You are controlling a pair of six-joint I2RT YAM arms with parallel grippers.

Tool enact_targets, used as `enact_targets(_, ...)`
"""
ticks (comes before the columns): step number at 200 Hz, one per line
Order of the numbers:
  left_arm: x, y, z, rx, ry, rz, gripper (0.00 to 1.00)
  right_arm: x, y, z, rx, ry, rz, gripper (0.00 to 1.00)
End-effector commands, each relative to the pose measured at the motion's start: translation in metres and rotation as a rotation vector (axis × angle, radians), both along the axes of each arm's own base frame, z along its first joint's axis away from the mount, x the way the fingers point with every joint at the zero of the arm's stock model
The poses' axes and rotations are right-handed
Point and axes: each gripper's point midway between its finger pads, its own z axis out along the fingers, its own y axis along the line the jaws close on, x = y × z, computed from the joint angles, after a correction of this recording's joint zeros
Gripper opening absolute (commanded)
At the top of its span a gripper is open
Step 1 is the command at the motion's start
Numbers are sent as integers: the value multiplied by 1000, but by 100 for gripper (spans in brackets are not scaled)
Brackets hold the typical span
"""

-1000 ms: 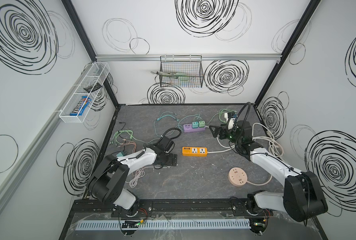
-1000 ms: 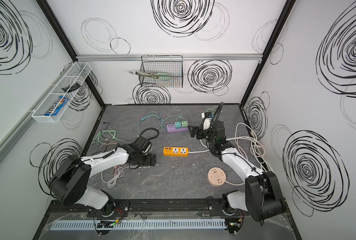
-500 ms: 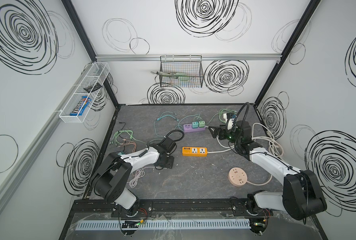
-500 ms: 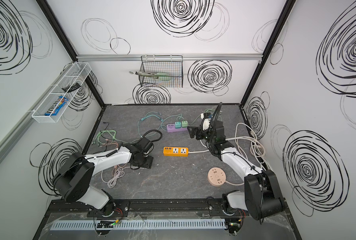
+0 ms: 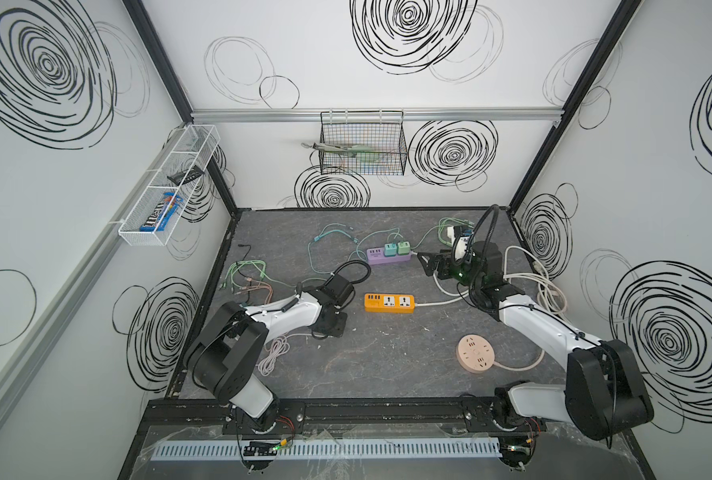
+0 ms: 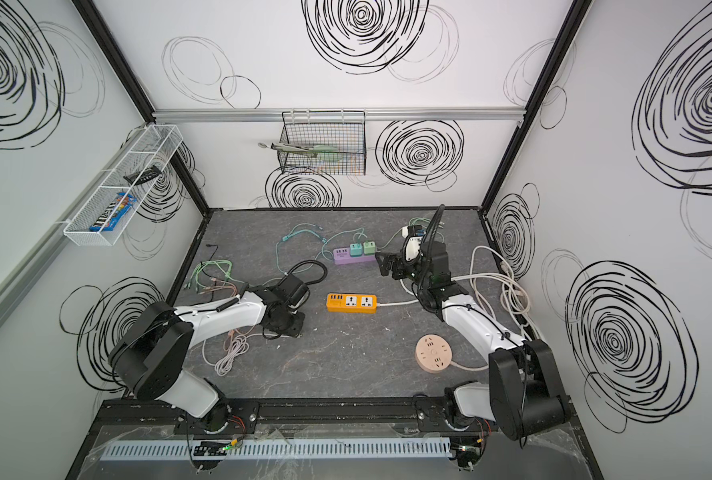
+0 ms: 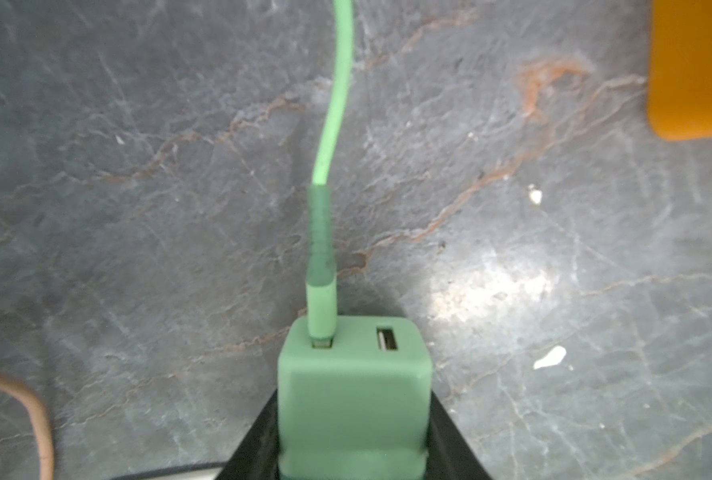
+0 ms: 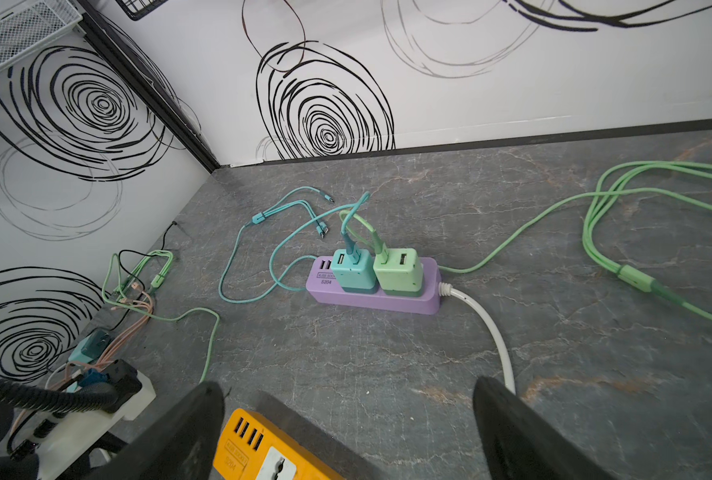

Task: Insert the plug
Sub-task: 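Lift the light green charger high with the left gripper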

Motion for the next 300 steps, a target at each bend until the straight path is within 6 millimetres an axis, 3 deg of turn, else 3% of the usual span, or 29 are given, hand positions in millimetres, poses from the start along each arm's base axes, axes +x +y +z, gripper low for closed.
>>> enact_targets(1,15,-5,26,-19,-117,-21,2,2,2,-3,-1,18,12,97)
enact_targets(53,48,-42,114,-187,-345,-94,0,-3,21,-2,22,21,112,97)
enact_targets(111,89,-101,254,-474,-663,-179,0,-19,64,-1,41,-20,281,100)
enact_targets(146,94,-130,342,-639,-795,-265,0,-30,98,-3,39,-48,368,100)
enact_targets(167,92,-148,381,-699,-833,-327,0,-33,114,-3,36,-54,398,100)
enact_targets(193,80,-172,427,-735,-899,-403,0,-29,119,0,48,-58,395,100)
enact_targets(238,43,-207,472,-840,-944,-526,0,-38,121,4,52,-104,444,100)
enact_targets(279,44,-206,479,-847,-945,-513,0,-54,137,7,69,-187,534,100)
enact_targets(300,44,-206,479,-854,-937,-511,0,-56,156,6,67,-218,580,100)
